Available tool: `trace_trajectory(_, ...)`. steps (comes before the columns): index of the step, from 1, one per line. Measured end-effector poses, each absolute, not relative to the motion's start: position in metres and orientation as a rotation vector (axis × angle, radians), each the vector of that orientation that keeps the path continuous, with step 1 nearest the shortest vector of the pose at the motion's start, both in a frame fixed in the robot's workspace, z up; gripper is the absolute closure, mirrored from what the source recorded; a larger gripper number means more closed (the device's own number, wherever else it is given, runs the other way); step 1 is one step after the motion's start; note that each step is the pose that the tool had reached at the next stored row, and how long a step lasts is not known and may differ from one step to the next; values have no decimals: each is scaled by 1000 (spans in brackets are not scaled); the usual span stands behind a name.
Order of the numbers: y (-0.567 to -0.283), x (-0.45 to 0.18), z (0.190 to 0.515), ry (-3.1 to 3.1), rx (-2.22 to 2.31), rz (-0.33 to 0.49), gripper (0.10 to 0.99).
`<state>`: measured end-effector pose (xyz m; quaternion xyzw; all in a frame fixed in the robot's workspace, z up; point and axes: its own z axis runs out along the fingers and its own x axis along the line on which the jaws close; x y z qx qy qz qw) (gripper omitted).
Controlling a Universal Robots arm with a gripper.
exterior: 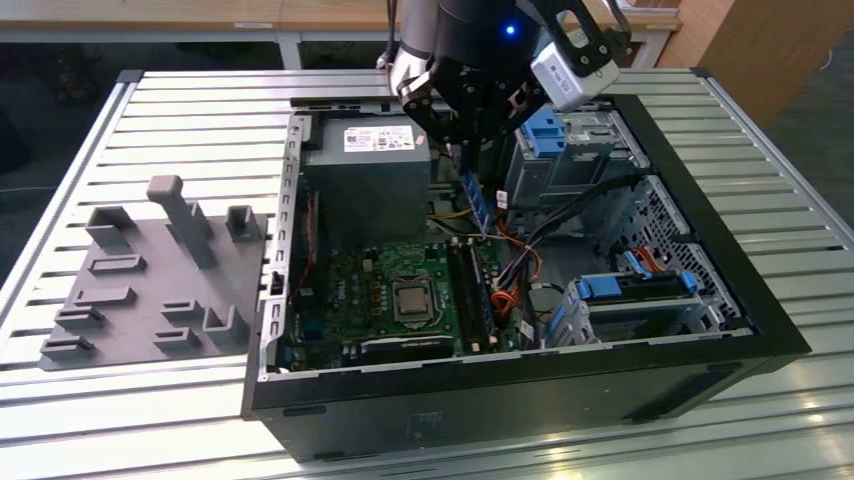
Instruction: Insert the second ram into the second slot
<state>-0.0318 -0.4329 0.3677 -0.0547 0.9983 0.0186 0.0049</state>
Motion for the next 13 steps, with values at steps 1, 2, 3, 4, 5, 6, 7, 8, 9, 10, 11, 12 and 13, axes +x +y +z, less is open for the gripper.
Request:
trace_trajectory(1,-433,-32,368,3127,-167,58,953)
trace_trajectory(2,-433,-32,368,3127,-163,58,953)
trace_trajectory(3,-433,-32,368,3127,-159,58,953)
trace_trajectory(4,-433,-32,368,3127,-155,58,953)
trace_trajectory(5,-433,-32,368,3127,-151,58,953)
trace_trajectory(6,-433,-32,368,3128,-147,58,953)
trace_trajectory(7,-433,-32,368,3128,-143,58,953)
trace_trajectory(8,-433,-32,368,3128,-138,58,953)
trace_trajectory(9,-433,-32,368,3128,-135,58,953)
trace_trajectory(10,-433,-32,368,3128,-131,58,953)
trace_trajectory(11,-433,-32,368,3128,-128,58,953)
trace_trajectory(12,-433,-32,368,3128,-124,58,953)
trace_trajectory(13,-433,-32,368,3128,-121,58,953)
